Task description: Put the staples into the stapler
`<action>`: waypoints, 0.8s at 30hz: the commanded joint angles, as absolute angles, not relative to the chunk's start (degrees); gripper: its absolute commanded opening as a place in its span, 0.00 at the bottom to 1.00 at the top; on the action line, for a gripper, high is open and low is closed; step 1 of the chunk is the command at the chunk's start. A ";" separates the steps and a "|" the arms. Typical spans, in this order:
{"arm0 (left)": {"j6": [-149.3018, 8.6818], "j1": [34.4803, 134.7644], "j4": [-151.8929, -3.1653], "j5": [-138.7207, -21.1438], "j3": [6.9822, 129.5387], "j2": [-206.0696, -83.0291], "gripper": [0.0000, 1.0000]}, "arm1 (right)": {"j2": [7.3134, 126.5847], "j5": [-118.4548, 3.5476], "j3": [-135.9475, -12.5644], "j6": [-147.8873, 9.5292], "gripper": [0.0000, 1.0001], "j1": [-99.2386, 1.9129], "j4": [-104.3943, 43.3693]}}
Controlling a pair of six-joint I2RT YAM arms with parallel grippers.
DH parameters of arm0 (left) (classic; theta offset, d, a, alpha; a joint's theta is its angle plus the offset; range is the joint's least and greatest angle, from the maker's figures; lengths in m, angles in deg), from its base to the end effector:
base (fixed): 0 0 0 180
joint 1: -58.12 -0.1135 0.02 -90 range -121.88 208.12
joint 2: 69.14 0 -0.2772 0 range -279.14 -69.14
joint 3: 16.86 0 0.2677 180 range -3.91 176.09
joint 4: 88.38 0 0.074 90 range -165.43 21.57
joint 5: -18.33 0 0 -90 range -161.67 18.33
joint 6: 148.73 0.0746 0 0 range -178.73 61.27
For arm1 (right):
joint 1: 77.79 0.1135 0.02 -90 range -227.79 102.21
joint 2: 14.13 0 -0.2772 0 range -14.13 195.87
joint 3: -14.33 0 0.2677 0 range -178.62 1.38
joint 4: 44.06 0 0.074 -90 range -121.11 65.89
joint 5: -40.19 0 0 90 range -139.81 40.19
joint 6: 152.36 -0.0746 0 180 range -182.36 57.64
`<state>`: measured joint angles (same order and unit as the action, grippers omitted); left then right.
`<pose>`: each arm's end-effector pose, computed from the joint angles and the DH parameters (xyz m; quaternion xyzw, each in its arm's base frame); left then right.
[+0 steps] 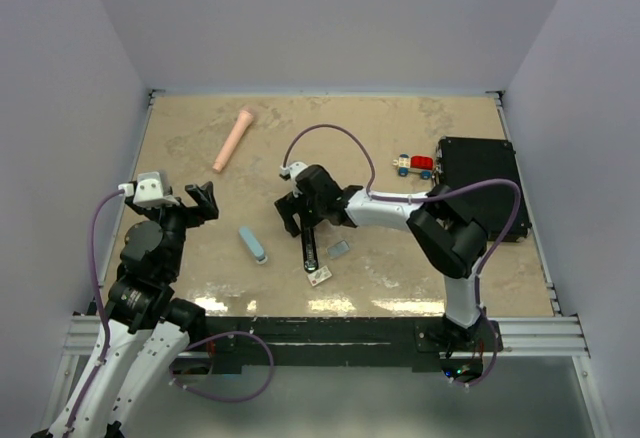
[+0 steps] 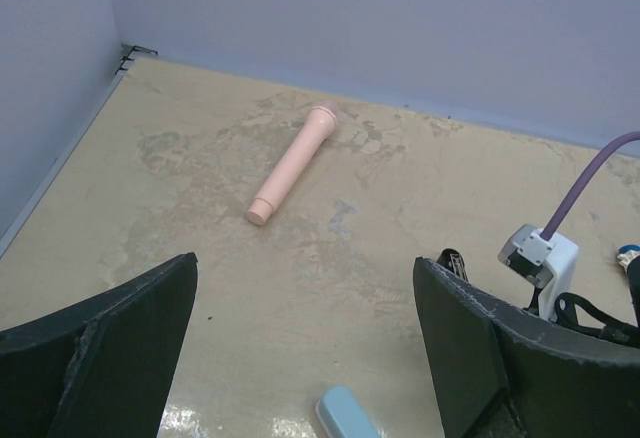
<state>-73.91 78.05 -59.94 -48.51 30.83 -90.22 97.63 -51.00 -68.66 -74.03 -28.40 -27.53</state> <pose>0.1446 -0.0212 0.3286 -0.1104 0.7089 -0.0681 0.6933 0.2995 0.3517 0.1365 -0.3027 0.8739 0.2014 0.3226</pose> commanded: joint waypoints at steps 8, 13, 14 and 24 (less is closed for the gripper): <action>-72.88 77.63 -62.15 -49.00 30.19 -89.53 0.93 | 79.84 -42.70 -65.78 -74.31 0.79 -28.48 -16.27; -72.88 77.63 -62.15 -49.08 30.28 -89.71 0.93 | 75.08 -40.41 -62.35 -77.65 0.60 -28.40 -9.50; -72.97 77.63 -62.15 -49.08 30.28 -89.62 0.93 | 74.90 -40.32 -61.99 -78.09 0.57 -28.31 -8.70; -72.97 77.46 -62.15 -49.17 30.19 -89.62 0.93 | 76.04 -39.35 -58.48 -82.31 0.34 -25.85 -3.86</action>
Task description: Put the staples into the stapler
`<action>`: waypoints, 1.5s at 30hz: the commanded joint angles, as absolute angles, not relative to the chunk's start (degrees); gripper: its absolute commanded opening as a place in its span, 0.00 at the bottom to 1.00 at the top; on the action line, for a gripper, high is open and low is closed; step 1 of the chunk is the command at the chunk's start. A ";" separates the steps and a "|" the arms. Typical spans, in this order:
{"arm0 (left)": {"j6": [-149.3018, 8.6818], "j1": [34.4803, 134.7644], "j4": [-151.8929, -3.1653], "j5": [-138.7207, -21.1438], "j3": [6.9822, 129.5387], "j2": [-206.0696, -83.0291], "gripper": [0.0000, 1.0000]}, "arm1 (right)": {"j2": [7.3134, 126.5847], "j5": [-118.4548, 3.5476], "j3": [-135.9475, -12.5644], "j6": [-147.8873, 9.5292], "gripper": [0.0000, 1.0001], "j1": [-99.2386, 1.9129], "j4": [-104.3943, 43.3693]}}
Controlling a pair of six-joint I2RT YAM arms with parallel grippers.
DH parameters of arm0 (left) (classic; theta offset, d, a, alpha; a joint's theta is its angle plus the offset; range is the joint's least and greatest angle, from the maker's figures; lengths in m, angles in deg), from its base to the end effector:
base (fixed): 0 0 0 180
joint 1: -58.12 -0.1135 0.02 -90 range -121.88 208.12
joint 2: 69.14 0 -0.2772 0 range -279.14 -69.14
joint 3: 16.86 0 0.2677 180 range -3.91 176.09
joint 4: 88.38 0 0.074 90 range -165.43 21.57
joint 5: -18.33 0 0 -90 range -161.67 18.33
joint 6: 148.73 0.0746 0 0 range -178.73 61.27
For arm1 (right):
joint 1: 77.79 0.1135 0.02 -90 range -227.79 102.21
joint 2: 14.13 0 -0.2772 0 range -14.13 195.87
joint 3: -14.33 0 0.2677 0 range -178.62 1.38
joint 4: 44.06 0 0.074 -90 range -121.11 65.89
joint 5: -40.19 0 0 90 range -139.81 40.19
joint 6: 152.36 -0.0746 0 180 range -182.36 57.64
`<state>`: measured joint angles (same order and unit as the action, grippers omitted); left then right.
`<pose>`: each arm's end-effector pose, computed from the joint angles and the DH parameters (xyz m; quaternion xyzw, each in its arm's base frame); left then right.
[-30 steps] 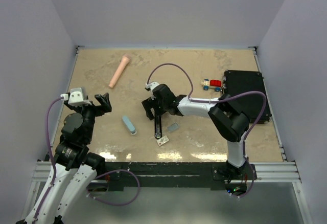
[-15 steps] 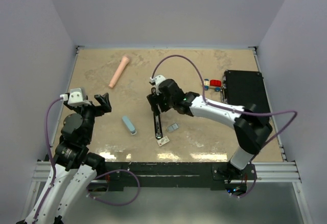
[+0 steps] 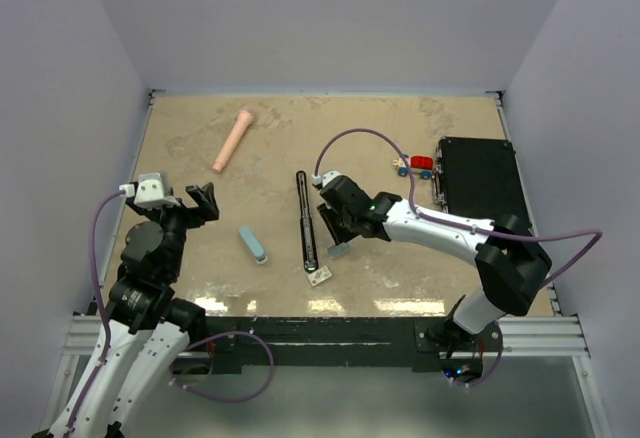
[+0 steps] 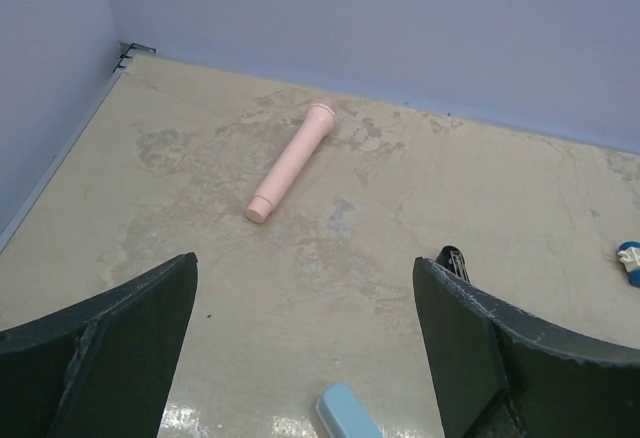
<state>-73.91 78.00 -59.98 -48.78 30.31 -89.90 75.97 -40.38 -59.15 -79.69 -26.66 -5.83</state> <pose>0.1445 -0.0214 0.3259 -0.1088 0.7100 -0.0690 0.6923 0.2367 0.2742 0.1935 -0.2524 0.9163 0.1045 0.2929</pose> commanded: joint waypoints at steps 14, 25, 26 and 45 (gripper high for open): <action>-72.88 77.46 -62.07 -49.26 30.19 -89.53 0.93 | 82.46 -35.57 -60.94 -83.90 0.31 -23.30 -1.49; -72.97 77.46 -62.24 -49.43 30.19 -89.71 0.93 | 85.18 -34.43 -63.13 -83.46 0.29 -21.98 -1.58; -72.97 77.46 -62.33 -49.43 30.28 -89.71 0.93 | 85.53 -34.08 -63.22 -83.46 0.29 -21.81 -1.49; -72.97 77.46 -62.24 -49.52 30.19 -89.80 0.93 | 88.79 -30.65 -63.31 -83.81 0.20 -20.57 0.97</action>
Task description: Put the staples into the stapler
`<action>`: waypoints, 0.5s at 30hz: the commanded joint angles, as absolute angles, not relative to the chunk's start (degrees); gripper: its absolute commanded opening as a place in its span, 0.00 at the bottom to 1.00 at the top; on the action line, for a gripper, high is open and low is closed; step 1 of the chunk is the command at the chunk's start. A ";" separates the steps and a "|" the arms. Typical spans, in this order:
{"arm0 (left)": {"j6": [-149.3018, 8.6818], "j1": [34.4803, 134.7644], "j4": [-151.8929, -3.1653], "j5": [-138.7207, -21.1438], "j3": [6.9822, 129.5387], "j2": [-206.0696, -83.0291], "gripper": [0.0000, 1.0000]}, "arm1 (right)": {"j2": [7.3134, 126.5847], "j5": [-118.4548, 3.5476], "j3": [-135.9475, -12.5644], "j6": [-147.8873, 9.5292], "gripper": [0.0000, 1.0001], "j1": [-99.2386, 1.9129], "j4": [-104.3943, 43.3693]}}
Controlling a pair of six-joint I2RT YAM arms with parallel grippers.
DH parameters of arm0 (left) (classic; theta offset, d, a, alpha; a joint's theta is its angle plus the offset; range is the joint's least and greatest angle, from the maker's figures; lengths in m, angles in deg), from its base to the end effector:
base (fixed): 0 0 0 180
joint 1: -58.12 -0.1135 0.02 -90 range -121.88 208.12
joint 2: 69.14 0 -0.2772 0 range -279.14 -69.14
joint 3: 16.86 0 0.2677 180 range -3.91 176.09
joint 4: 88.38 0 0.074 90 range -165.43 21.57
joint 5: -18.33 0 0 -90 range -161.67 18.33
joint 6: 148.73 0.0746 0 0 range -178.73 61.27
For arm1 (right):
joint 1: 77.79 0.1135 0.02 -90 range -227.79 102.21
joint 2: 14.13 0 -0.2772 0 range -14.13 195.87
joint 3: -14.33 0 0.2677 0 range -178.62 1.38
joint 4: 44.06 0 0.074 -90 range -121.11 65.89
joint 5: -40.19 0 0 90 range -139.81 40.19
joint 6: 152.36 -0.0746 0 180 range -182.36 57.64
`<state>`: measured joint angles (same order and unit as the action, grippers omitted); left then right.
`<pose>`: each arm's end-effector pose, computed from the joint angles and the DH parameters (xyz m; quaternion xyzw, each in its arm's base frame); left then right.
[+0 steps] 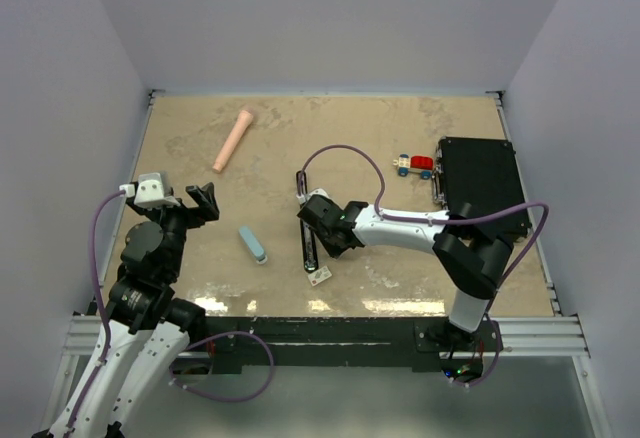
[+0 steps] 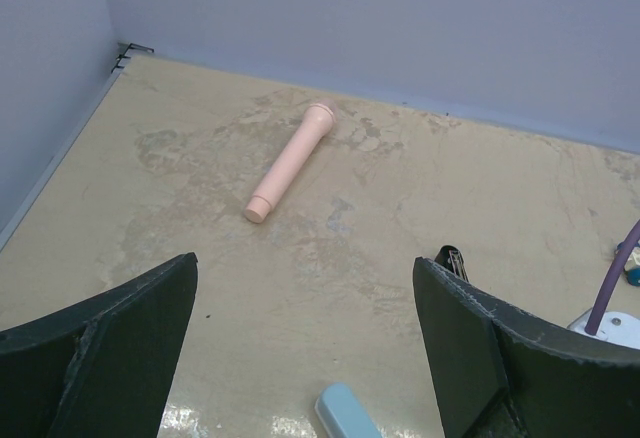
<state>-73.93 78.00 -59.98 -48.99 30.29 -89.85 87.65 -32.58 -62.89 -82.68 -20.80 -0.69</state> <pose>0.1444 -0.0216 0.3258 -0.1077 0.7100 -0.0705 0.6923 0.2226 0.3021 0.1390 -0.2781 0.9302 0.0034 0.2396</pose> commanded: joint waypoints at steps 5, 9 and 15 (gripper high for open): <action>-72.97 77.46 -62.16 -49.61 30.19 -89.71 0.93 | 88.70 -31.18 -63.31 -84.34 0.23 -20.66 2.29; -72.97 77.46 -62.15 -49.52 30.19 -89.62 0.93 | 87.65 -29.25 -63.66 -84.69 0.28 -20.66 2.64; -72.97 77.46 -62.15 -49.52 30.19 -89.53 0.93 | 85.89 -32.76 -63.49 -82.85 0.27 -20.57 0.89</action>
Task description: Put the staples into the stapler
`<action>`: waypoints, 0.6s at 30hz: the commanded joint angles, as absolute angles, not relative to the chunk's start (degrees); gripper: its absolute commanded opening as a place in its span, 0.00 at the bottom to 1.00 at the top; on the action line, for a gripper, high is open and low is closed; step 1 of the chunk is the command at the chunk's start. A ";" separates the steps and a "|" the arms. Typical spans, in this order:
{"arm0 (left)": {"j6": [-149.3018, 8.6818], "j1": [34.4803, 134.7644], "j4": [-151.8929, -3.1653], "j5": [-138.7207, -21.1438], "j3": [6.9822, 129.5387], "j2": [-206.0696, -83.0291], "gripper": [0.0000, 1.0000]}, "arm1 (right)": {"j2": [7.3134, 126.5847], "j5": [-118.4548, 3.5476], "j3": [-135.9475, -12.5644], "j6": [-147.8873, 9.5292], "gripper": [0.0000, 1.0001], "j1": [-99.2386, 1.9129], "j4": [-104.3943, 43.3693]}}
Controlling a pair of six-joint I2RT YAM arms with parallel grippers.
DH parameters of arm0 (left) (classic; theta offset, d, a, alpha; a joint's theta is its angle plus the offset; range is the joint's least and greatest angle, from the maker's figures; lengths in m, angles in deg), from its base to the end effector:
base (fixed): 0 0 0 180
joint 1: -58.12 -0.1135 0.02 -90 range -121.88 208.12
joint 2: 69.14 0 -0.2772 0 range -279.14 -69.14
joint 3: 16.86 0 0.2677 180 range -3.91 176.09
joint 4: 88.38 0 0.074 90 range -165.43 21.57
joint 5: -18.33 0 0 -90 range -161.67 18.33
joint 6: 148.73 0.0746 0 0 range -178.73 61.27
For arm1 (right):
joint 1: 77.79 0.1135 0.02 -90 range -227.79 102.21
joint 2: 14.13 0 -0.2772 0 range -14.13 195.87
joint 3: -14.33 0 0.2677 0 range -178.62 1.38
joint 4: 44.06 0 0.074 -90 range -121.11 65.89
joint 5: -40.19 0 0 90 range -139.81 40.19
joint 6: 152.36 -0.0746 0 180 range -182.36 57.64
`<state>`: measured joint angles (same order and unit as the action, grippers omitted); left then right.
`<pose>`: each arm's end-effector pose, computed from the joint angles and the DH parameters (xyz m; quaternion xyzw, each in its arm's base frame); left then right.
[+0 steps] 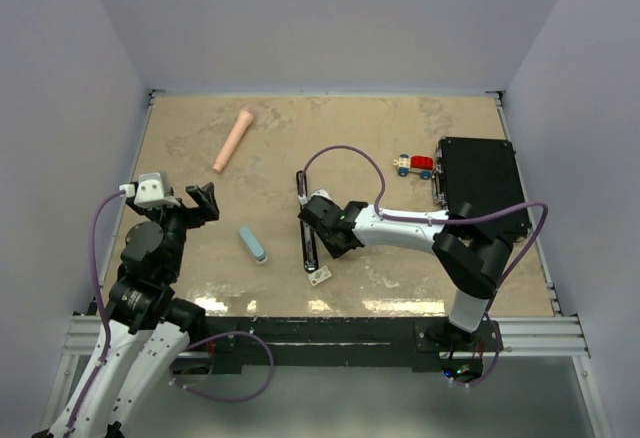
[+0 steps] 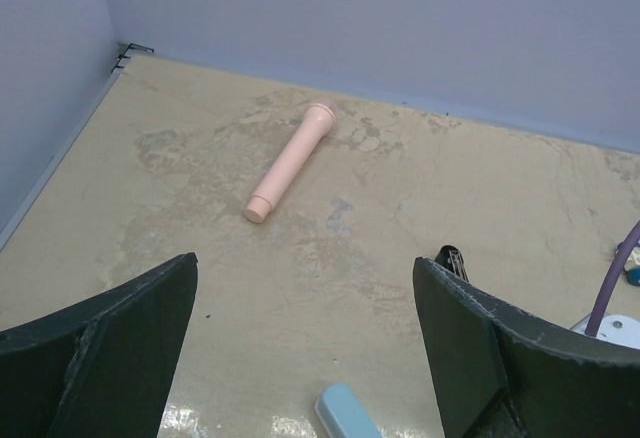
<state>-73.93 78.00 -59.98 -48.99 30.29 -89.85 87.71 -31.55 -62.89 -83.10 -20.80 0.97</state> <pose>0.1444 -0.0216 0.3258 -0.1077 0.7100 -0.0705 0.6923 0.2215 0.2980 0.1375 -0.2757 0.9323 -0.0122 0.2338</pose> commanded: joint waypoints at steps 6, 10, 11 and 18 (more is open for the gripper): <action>-72.88 77.46 -62.15 -49.52 30.19 -89.53 0.93 | 86.06 -33.20 -63.66 -82.40 0.24 -20.66 0.62; -72.97 77.46 -62.15 -49.52 30.19 -89.53 0.93 | 84.92 -34.69 -63.75 -82.14 0.27 -20.57 0.01; -72.88 77.46 -62.07 -49.52 30.19 -89.53 0.93 | 84.57 -34.70 -63.75 -82.23 0.27 -20.66 0.01; -72.88 77.46 -62.07 -49.52 30.19 -89.53 0.93 | 81.76 -35.40 -64.10 -81.70 0.31 -20.66 0.45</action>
